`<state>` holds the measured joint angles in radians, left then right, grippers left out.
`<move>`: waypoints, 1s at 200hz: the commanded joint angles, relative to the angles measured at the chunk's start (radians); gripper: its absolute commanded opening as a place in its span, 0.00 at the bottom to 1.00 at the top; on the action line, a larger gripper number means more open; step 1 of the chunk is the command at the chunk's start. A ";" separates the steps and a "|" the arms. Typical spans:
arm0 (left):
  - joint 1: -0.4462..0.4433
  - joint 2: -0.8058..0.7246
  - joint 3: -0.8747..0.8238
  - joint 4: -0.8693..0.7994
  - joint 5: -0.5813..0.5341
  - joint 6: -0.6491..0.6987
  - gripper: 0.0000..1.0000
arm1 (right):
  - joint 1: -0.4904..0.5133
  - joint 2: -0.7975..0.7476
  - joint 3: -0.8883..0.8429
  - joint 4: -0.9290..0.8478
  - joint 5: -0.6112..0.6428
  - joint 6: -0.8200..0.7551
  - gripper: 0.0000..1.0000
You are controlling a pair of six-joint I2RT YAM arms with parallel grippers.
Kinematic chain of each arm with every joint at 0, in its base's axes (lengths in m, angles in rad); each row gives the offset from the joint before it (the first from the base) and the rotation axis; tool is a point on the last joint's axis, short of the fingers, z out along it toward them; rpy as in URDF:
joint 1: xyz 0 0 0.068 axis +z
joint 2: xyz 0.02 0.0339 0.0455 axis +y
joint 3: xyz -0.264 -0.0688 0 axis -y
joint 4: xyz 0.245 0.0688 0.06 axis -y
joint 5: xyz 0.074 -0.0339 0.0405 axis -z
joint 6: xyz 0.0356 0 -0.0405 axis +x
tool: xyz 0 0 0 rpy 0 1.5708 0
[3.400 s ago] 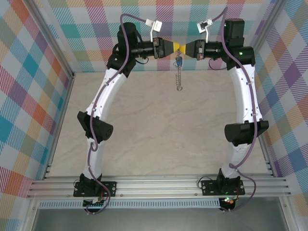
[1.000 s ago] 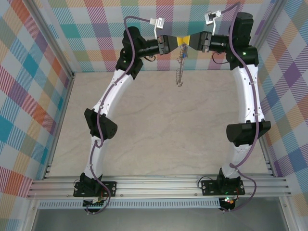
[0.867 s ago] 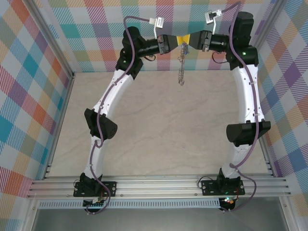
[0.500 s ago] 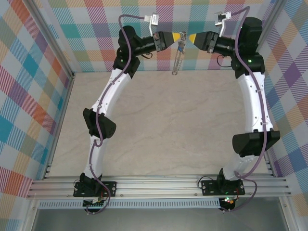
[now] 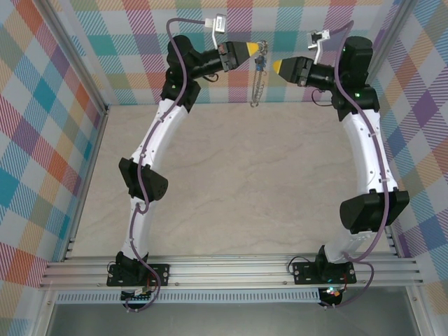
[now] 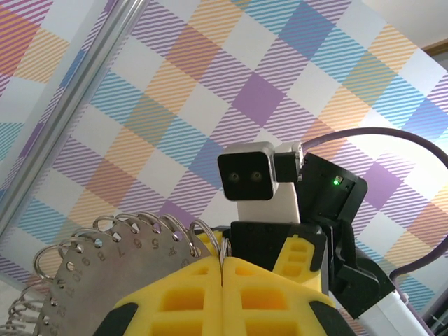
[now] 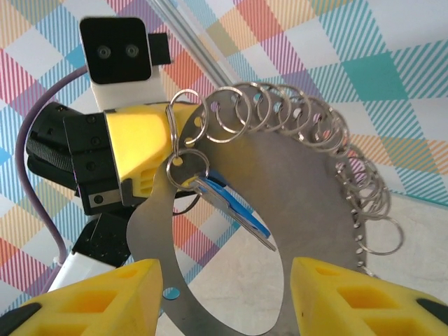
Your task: Put the keys on the keyring
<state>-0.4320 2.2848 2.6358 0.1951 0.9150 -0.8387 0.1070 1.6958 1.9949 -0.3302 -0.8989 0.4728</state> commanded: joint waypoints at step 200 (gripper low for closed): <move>0.011 0.027 0.054 0.148 -0.009 -0.086 0.00 | 0.075 0.187 0.252 -0.026 -0.052 -0.058 0.52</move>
<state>-0.4294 2.3116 2.6472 0.2703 0.9138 -0.9154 0.1684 1.8606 2.1956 -0.3412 -0.9146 0.4355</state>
